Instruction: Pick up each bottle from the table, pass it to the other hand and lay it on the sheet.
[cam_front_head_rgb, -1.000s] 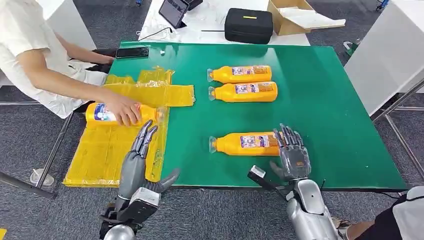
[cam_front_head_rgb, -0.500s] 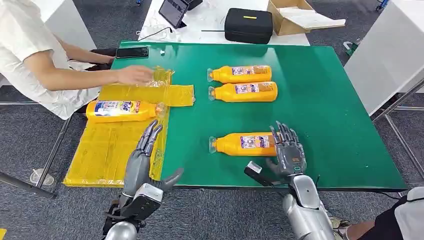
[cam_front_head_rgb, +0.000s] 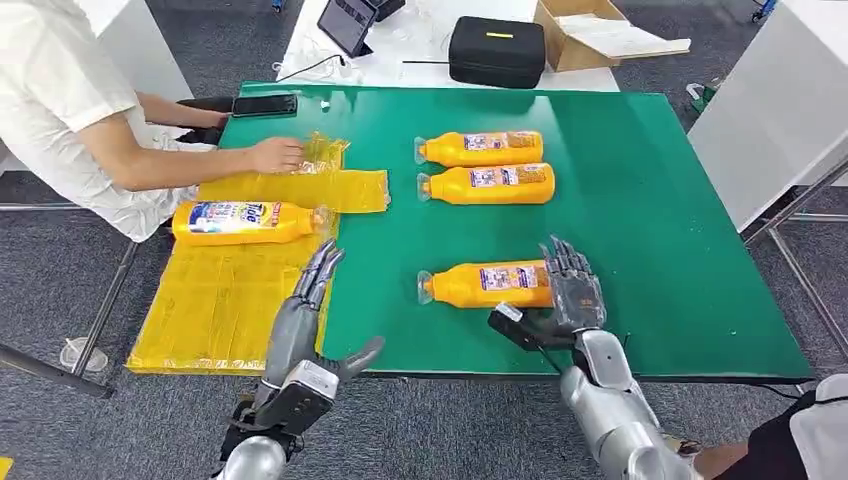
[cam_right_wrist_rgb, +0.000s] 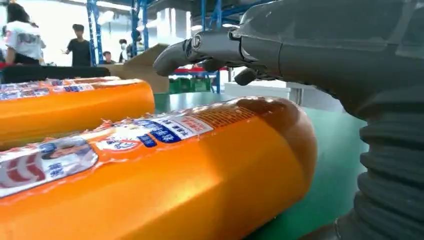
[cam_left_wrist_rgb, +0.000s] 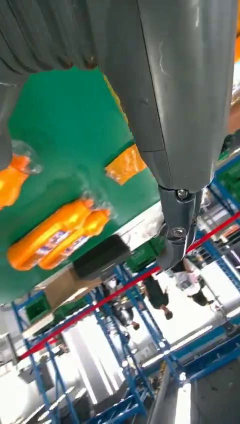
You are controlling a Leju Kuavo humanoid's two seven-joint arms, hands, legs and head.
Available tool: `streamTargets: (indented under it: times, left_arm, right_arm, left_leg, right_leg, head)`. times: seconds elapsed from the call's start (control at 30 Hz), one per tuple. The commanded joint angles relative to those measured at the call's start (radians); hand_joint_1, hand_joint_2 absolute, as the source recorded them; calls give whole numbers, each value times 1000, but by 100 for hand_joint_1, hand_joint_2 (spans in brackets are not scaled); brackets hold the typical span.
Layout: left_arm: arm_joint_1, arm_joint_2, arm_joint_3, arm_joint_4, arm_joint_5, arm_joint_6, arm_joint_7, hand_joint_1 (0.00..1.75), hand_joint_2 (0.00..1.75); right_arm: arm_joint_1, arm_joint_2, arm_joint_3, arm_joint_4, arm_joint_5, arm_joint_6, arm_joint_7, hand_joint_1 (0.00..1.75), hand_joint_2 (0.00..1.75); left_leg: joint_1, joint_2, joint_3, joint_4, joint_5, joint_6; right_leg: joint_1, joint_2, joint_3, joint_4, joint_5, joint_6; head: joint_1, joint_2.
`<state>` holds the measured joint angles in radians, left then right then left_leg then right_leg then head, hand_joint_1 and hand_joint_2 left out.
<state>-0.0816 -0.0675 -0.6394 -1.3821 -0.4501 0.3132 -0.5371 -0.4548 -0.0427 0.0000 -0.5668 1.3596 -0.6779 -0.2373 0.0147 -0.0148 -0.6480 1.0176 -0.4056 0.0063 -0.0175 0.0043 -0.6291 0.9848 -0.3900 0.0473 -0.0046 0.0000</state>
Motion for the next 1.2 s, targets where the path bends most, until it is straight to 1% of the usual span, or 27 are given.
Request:
streamTargets:
  times: [0.03,0.1,0.17,0.2,0.33,0.37,0.4,0.43,0.47,0.53,0.6,0.67,0.7,0.77,1.0,1.13,1.2]
  left_arm:
    - [-61,0,-39,74,22,-15,-5,0,175]
    - [-63,-2,-40,72,29,-15,-7,0,175]
    - [-66,-1,-43,73,33,-15,-7,0,175]
    - [-66,-1,-43,72,33,-15,-7,0,175]
    - [-66,-1,-43,72,34,-15,-7,0,175]
    - [-67,0,-44,72,36,-15,-7,0,175]
    - [-73,-1,-49,72,37,-16,-7,0,175]
    - [-78,0,-52,75,39,-18,-7,0,175]
    - [-79,0,-53,76,40,-19,-7,0,175]
    - [-85,0,-54,83,47,-21,-7,0,175]
    - [-89,2,-57,89,52,-22,-11,0,175]
    - [-92,4,-60,94,57,-20,-17,0,175]
    - [-93,7,-64,94,62,-19,-23,0,175]
    - [-94,9,-67,92,68,-21,-28,0,175]
    - [-94,9,-67,92,68,-21,-28,0,175]
    - [-94,9,-67,92,68,-21,-28,0,175]
    - [-91,8,-67,87,73,-23,-29,0,175]
  right_arm:
    - [-100,-23,84,198,21,89,62,0,175]
    - [-107,-29,85,202,13,124,68,0,175]
    - [-115,-38,95,219,8,198,88,0,175]
    - [-116,-40,95,218,8,200,88,0,175]
    - [-115,-41,95,217,7,201,87,0,175]
    - [-118,-41,97,223,1,239,91,2,175]
    - [-122,-44,101,229,-2,277,94,65,175]
    - [-123,-48,108,231,-6,318,100,150,175]
    - [-125,-49,106,234,-10,329,101,175,175]
    - [-125,-56,103,243,-28,376,92,175,175]
    - [-123,-56,76,245,-79,418,52,175,175]
    - [-115,-57,69,240,-104,416,35,175,175]
    - [-112,-50,25,242,-181,465,-16,175,175]
    - [-105,-47,12,237,-220,486,-50,175,175]
    - [-105,-47,12,237,-220,486,-50,175,175]
    - [-105,-47,12,237,-220,486,-50,175,175]
    - [-98,-43,10,221,-257,468,-88,175,175]
  left_leg:
    - [0,2,5,0,-1,0]
    - [0,1,4,0,-1,0]
    - [0,1,6,0,-1,1]
    - [0,1,4,0,0,0]
    - [0,1,10,-1,-1,1]
    - [1,1,10,-1,-1,1]
    - [0,2,8,-1,0,0]
    - [0,1,10,-1,0,0]
    - [0,1,10,-1,0,1]
    - [0,2,10,-1,0,1]
    - [0,1,11,-1,0,1]
    - [1,1,13,-1,0,1]
    - [1,1,15,-1,0,0]
    - [1,1,16,-2,0,1]
    - [1,3,17,-1,0,0]
    - [1,3,18,-2,0,0]
    - [1,4,17,-1,0,0]
  right_leg:
    - [1,0,5,-1,-1,-2]
    - [1,-1,4,-1,-1,-1]
    - [1,-1,6,-1,-1,-2]
    - [1,-1,4,-1,0,-1]
    - [1,-1,9,-2,-1,-2]
    - [1,-1,10,-2,-1,-2]
    - [1,-1,8,-1,0,-2]
    - [1,-2,10,-2,0,-2]
    - [1,-2,10,-1,-1,-2]
    - [1,-2,10,-1,0,-2]
    - [1,-2,11,-2,0,-2]
    - [1,-3,12,-2,0,-3]
    - [2,-3,14,-3,0,-2]
    - [1,-3,16,-3,0,-3]
    - [2,-1,16,-3,0,-2]
    - [2,-2,17,-3,0,-3]
    - [2,-1,16,-3,0,-2]
  head:
    - [0,0]
    - [0,0]
    - [0,0]
    - [0,0]
    - [0,0]
    - [1,0]
    - [0,0]
    - [0,0]
    - [1,0]
    - [0,0]
    - [0,0]
    - [0,0]
    - [0,0]
    - [0,0]
    - [0,0]
    - [0,0]
    - [0,0]
